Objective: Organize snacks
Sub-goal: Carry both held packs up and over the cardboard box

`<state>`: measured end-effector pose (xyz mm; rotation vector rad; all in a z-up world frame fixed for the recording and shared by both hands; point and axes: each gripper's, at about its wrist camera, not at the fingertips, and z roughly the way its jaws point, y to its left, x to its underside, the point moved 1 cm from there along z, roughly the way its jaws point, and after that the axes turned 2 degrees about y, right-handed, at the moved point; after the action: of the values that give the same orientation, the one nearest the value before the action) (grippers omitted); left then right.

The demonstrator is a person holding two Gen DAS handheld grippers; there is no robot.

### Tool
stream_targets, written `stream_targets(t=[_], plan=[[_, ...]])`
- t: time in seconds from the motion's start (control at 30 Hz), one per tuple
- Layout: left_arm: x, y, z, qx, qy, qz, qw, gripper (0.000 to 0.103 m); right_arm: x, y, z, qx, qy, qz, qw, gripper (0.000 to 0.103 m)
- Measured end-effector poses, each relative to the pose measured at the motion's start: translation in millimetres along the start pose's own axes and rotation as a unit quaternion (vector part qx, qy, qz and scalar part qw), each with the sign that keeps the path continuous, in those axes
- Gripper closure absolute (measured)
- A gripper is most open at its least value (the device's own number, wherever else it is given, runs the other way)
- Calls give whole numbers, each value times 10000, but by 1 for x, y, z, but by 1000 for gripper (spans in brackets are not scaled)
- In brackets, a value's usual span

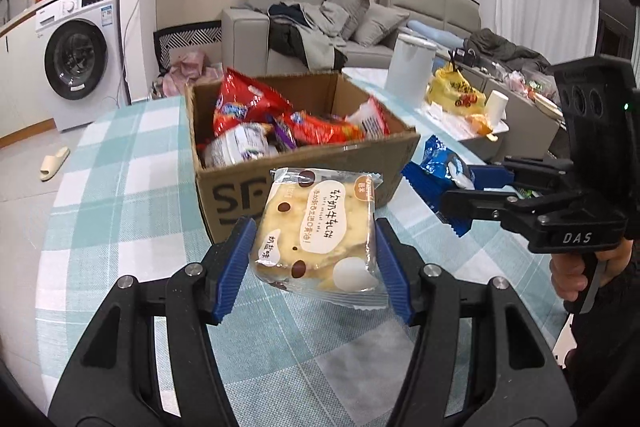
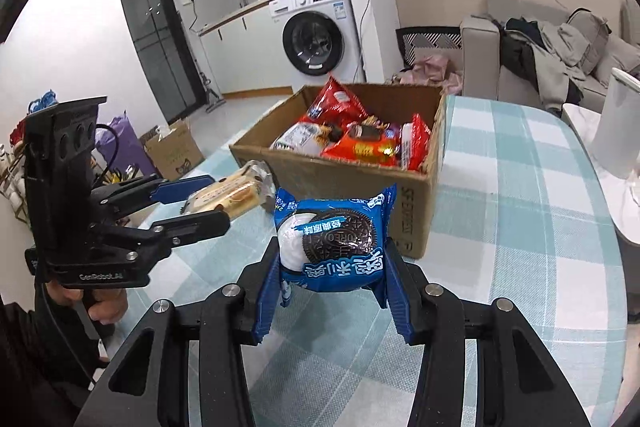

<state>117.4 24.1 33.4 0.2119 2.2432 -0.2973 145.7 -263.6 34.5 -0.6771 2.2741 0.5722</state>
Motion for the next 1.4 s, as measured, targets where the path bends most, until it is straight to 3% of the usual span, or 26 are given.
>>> stream_targets(t=[0.37,0.67,1.4], plan=[[-25,5,-30,-157,-390,-110,9991,46,-15,-4,-14,73,-438,290,9986,55],[-47,17,-24,-290,-503,-263,9980,46,-35,-6,-14,144,-596,443,9971,55],[-88,39,41,-609,-437,-396,9964,46,-79,-16,27,248,-546,679,9959,55]])
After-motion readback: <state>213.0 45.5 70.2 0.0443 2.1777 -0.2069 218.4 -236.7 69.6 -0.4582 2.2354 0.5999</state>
